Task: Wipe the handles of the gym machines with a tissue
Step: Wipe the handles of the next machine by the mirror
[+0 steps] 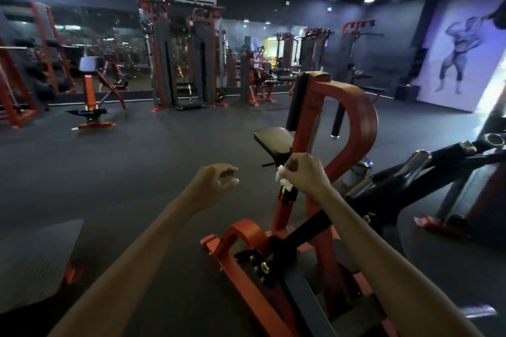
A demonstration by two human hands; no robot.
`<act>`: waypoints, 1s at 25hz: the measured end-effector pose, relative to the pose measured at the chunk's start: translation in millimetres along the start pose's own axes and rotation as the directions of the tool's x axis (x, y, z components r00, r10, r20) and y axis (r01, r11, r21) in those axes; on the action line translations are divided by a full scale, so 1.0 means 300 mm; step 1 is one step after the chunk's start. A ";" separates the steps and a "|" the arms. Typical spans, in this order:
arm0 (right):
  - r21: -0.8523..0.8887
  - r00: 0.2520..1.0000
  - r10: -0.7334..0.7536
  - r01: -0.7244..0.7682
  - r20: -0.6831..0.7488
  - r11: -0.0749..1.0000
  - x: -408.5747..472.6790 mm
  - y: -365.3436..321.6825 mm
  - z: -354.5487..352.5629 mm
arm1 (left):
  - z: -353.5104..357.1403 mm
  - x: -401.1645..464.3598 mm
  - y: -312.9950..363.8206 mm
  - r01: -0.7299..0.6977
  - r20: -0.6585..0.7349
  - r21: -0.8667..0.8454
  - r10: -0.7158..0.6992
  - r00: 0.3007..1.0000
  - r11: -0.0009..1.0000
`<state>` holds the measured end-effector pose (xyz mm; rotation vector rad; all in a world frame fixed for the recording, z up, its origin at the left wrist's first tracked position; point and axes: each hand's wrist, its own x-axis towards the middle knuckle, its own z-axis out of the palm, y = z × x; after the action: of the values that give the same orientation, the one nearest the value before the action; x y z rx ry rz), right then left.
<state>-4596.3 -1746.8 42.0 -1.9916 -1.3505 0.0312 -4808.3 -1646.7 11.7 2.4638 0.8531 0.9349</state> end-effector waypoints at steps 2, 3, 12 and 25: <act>-0.015 0.995 0.066 -0.067 -0.080 0.998 0.022 -0.017 0.014 | 0.023 0.054 -0.039 -0.028 0.031 -0.011 0.029 0.999 1.000; -0.015 0.987 0.103 -0.106 -0.125 0.994 0.040 -0.019 0.018 | 0.040 0.089 -0.054 -0.045 0.058 -0.025 0.046 0.997 0.999; 0.021 0.873 0.389 -0.401 -0.294 0.916 0.422 0.190 0.141 | 0.292 0.588 -0.148 -0.271 0.210 -0.146 0.298 0.931 0.951; -0.195 0.663 0.344 -0.599 -0.665 0.776 0.629 0.419 -0.031 | 0.808 1.216 -0.044 -0.392 0.419 -0.575 0.670 0.613 0.718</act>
<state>-4406.9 -1621.9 45.1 -2.3681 -0.3949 -0.6357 -4428.5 -1428.6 3.0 2.3818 -0.3481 0.3481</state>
